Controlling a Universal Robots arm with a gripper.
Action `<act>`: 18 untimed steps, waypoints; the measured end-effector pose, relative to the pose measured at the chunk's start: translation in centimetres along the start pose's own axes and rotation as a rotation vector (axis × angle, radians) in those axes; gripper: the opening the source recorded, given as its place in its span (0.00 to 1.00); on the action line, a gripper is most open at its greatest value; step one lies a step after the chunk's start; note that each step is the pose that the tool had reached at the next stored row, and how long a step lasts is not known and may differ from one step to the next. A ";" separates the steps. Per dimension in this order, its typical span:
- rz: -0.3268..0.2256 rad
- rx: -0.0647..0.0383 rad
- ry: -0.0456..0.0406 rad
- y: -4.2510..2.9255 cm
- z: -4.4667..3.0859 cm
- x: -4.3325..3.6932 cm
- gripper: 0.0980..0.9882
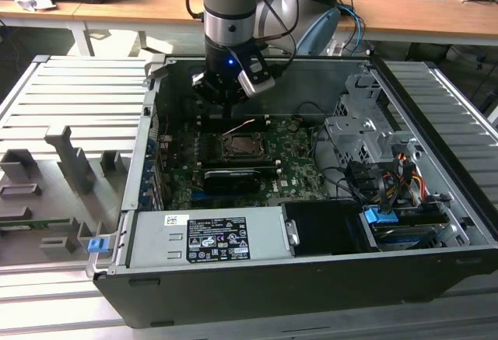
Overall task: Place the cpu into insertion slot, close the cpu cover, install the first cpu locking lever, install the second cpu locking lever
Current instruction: 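Install the first cpu locking lever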
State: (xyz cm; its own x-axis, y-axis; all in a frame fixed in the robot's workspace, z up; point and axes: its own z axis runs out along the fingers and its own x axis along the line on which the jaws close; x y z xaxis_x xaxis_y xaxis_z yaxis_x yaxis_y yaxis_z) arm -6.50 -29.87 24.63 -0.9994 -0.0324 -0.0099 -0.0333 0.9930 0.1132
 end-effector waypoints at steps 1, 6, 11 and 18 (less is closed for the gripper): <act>0.000 0.000 0.0000 0.00 0.02 -0.03 0.01; 0.000 0.000 0.0000 -0.01 0.09 -0.11 0.01; 0.000 0.000 0.0000 -0.03 0.18 -0.24 0.01; 0.000 0.000 0.0000 -0.04 0.26 -0.37 0.01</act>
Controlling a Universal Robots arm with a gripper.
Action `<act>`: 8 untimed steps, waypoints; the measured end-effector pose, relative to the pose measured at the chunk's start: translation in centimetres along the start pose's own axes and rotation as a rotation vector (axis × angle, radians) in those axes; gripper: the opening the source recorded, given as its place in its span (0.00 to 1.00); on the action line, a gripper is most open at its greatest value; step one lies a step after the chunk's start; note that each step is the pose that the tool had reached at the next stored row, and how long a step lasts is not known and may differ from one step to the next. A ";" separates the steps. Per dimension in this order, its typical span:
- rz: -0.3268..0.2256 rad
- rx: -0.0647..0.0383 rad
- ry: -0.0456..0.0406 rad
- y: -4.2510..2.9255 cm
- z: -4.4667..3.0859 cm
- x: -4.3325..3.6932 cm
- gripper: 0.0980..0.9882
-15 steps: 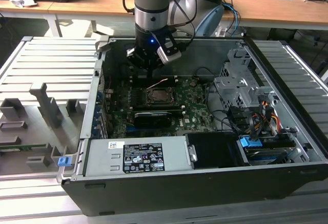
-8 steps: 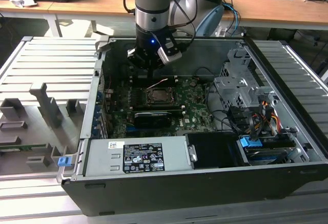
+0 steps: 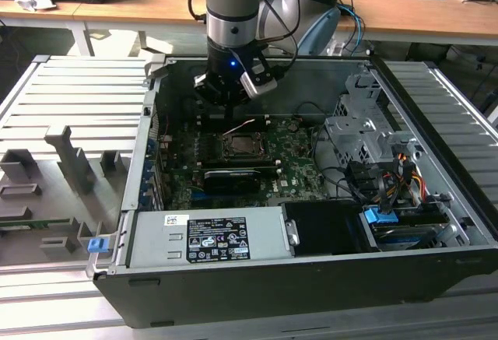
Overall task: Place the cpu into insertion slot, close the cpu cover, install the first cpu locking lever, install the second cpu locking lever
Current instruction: 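Install the first cpu locking lever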
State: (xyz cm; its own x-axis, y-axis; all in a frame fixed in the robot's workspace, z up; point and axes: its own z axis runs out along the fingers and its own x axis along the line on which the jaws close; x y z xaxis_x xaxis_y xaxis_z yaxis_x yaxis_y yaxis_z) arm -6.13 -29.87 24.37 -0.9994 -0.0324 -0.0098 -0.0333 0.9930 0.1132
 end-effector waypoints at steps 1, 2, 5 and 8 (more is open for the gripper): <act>0.000 0.000 0.0000 0.00 0.01 -0.01 0.01; 0.000 0.000 0.0000 0.00 0.02 -0.02 0.01; 0.000 0.000 0.0000 -0.01 0.05 -0.06 0.01; 0.000 0.000 -0.0001 -0.01 0.08 -0.14 0.01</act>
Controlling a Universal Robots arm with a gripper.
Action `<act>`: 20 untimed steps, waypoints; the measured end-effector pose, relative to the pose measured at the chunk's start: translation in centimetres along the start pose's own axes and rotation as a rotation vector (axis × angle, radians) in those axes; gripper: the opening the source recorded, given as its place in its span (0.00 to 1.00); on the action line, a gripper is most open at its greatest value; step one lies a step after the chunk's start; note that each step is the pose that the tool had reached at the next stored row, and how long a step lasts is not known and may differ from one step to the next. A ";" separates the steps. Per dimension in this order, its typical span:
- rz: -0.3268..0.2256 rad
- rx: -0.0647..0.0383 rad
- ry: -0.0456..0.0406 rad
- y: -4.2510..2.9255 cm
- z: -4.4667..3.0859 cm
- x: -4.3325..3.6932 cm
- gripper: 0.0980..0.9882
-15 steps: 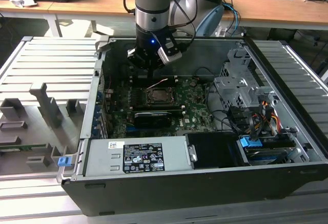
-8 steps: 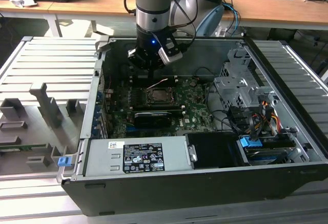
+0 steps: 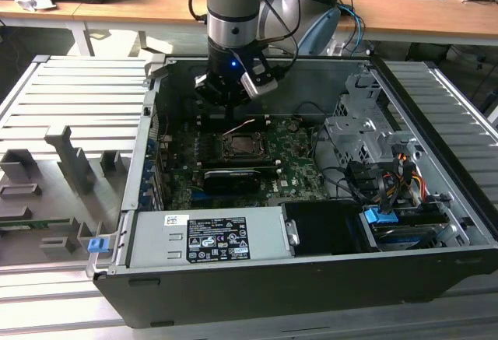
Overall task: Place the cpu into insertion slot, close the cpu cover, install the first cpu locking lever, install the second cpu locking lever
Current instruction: 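Install the first cpu locking lever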
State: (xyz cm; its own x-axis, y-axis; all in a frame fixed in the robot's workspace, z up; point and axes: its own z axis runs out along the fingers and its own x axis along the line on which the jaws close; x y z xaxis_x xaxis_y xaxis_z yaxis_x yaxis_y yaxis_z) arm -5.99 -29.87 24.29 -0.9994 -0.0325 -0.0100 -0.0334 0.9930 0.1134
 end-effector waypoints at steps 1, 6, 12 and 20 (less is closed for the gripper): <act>0.000 -0.001 0.0001 -0.01 0.00 -0.04 0.01; 0.001 -0.031 -0.0010 -0.47 0.10 -0.21 0.01; 0.001 -0.032 -0.0009 -0.55 0.30 -0.22 0.01; 0.001 -0.033 -0.0010 -0.58 0.44 -0.27 0.01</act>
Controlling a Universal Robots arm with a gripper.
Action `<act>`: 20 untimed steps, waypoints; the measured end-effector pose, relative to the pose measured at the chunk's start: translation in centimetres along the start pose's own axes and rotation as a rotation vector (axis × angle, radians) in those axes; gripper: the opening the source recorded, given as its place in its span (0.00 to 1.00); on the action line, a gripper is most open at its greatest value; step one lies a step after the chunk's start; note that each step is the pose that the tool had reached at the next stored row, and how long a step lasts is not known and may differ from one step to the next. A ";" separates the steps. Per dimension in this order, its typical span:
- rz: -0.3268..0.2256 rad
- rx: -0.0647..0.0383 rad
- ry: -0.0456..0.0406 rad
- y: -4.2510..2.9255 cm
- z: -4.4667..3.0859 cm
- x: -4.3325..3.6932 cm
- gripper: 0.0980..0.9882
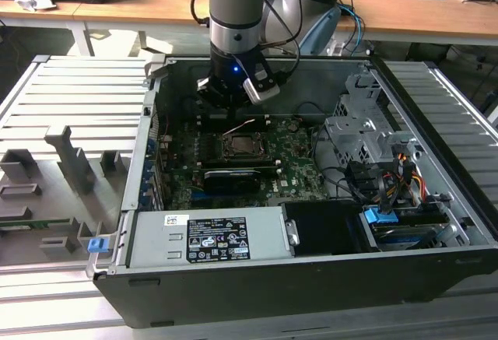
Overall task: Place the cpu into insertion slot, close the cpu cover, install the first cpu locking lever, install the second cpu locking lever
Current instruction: 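Install the first cpu locking lever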
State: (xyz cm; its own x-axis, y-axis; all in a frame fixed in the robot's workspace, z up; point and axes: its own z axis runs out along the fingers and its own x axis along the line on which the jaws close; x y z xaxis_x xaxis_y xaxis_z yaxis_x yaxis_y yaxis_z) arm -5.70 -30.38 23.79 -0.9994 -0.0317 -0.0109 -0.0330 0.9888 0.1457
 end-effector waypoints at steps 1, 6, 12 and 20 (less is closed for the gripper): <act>0.000 0.000 -0.0001 0.00 0.01 -0.02 0.01; 0.000 0.000 -0.0002 -0.02 0.09 -0.32 0.01; 0.000 0.000 0.0000 -0.10 0.77 -1.24 0.01; -0.019 0.000 0.0028 0.11 1.03 -1.49 0.01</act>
State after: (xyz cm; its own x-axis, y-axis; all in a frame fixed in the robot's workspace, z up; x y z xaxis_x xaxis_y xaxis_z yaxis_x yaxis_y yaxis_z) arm -4.20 -30.08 22.80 -0.9986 -0.0514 -0.0109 -0.0524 0.9879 0.1458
